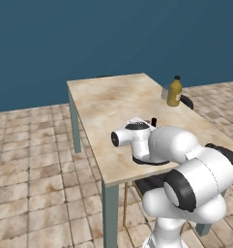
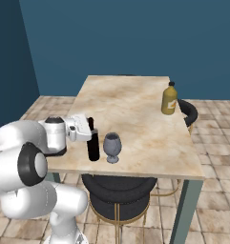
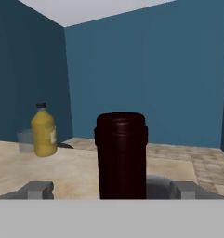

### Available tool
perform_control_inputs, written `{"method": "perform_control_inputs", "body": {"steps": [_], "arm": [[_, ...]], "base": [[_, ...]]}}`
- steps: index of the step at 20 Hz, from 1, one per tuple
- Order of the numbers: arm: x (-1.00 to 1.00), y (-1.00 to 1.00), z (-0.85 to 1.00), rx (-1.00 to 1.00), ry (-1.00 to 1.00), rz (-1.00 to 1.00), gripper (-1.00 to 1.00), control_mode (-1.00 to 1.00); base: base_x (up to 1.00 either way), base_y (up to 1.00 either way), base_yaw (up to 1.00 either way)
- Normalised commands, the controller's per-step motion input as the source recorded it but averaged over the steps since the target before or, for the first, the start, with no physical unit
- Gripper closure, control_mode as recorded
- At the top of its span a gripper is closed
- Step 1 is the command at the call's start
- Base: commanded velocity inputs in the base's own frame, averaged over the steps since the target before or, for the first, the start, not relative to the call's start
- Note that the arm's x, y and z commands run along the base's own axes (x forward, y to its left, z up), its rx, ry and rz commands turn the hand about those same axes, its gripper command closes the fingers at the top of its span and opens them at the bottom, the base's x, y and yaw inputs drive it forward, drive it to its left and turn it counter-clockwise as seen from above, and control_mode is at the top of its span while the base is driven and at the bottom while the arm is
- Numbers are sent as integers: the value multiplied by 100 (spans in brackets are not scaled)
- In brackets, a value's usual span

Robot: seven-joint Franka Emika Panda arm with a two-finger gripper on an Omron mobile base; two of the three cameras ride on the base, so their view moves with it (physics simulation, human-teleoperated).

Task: There is a wine glass and glass cup on the dining counter. Place the wine bottle next to the wine glass and the juice bottle next to the glass cup.

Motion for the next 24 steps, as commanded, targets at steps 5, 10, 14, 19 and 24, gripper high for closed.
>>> {"method": "perform_control_inputs", "body": {"steps": [5, 10, 14, 19, 24], "arm": [[0, 8, 0, -5, 0, -3, -100, -100], [-1, 9, 0, -3, 0, -2, -100, -100], [-5, 14, 0, -2, 0, -2, -100, -100], [-8, 12, 0, 0, 0, -3, -100, -100], [-17, 5, 4, 0, 0, -4, -100, -100]], "base": [[0, 0, 0], [0, 0, 0], [0, 0, 0], [0, 0, 0], [0, 0, 0]]}}
